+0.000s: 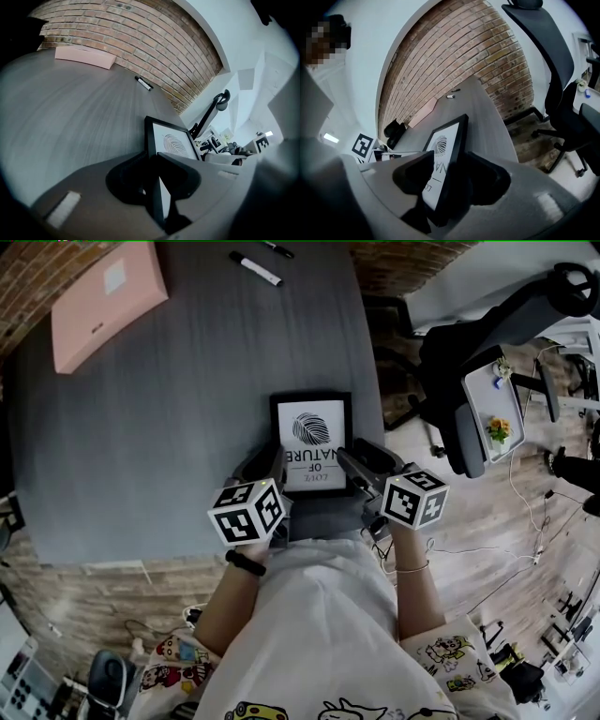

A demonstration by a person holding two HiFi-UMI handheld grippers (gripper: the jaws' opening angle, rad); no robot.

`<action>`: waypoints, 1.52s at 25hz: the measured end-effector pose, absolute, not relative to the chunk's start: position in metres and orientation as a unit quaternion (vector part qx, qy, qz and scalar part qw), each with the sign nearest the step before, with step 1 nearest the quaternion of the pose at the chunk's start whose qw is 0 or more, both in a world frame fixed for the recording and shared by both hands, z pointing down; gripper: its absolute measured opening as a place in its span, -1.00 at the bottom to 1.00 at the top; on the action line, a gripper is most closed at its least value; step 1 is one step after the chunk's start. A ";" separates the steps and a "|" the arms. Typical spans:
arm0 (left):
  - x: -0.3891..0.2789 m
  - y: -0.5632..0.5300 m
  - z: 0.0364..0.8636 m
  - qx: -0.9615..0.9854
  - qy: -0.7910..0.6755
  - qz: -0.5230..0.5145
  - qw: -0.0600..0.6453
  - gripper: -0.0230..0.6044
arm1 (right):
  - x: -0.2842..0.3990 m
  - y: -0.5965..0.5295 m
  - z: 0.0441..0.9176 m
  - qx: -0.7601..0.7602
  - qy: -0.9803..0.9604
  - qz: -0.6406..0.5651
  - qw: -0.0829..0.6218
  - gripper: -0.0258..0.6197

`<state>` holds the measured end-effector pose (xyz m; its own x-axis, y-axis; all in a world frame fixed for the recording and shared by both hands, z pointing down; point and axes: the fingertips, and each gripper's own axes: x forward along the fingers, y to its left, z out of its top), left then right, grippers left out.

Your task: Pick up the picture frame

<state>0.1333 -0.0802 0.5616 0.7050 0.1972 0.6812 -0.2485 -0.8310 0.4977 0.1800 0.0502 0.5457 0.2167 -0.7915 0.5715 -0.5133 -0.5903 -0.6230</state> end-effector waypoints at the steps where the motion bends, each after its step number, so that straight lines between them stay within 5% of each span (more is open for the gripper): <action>1: 0.133 -0.080 0.562 0.876 -0.014 0.384 0.292 -0.66 | 0.179 0.049 0.546 -0.758 0.429 -0.465 0.158 -0.24; 24: 0.133 -0.080 0.561 0.850 0.018 0.393 0.351 -0.66 | 0.167 0.002 0.535 -0.565 0.501 -0.570 0.324 -0.42; 32: 0.132 -0.076 0.566 0.836 0.025 0.402 0.373 -0.66 | 0.169 -0.004 0.539 -0.564 0.499 -0.575 0.321 -0.51; 38: 0.132 -0.077 0.567 0.832 0.024 0.400 0.383 -0.65 | 0.172 0.003 0.550 -0.587 0.482 -0.578 0.298 -0.76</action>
<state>0.1321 -0.0765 0.5667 0.6791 0.3464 0.6472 -0.2661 -0.7055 0.6569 0.1718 0.0028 0.5502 -0.1330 -0.9105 0.3916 -0.2225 -0.3576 -0.9070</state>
